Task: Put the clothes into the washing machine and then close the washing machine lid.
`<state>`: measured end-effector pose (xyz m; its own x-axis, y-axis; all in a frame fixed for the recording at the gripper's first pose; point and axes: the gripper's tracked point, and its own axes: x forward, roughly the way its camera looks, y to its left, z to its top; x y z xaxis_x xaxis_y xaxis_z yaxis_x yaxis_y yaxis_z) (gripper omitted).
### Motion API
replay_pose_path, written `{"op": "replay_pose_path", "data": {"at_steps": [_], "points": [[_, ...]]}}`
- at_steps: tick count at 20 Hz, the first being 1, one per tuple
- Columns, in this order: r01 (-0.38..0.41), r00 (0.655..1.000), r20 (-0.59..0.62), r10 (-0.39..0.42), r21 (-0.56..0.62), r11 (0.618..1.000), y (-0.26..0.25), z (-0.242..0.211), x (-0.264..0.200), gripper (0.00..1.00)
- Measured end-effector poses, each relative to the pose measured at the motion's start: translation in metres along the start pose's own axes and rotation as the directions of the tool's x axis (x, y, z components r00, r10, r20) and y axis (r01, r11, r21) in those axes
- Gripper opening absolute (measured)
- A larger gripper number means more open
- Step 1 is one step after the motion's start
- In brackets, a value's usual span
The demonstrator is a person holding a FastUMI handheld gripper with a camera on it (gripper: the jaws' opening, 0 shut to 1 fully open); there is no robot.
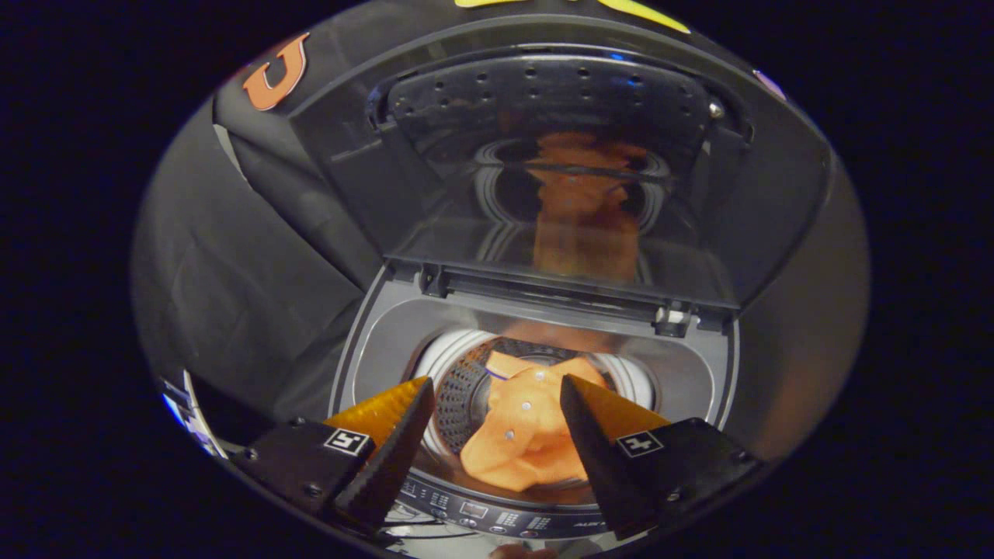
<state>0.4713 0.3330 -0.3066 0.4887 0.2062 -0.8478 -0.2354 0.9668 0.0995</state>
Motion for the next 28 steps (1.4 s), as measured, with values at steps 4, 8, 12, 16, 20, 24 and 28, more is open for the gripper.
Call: {"op": "replay_pose_path", "data": {"at_steps": [4,8,12,16,20,24,28], "points": [[0.016,1.000,0.004,-0.016,-0.005,1.000,-0.003,-0.002,-0.006,0.98],[0.029,0.999,0.014,-0.029,-0.014,0.999,-0.007,-0.004,-0.020,0.98],[0.026,0.999,0.024,-0.025,-0.037,0.999,-0.008,0.000,-0.036,0.98],[0.031,0.997,0.069,-0.025,-0.087,0.996,-0.004,0.014,-0.066,0.98],[0.013,0.990,0.140,0.006,-0.138,0.990,0.007,0.045,-0.112,0.98],[-0.011,0.978,0.207,0.036,-0.118,0.993,0.014,0.090,-0.160,0.98],[0.000,0.965,0.260,0.024,-0.091,0.996,0.007,0.139,-0.187,0.98]]}}
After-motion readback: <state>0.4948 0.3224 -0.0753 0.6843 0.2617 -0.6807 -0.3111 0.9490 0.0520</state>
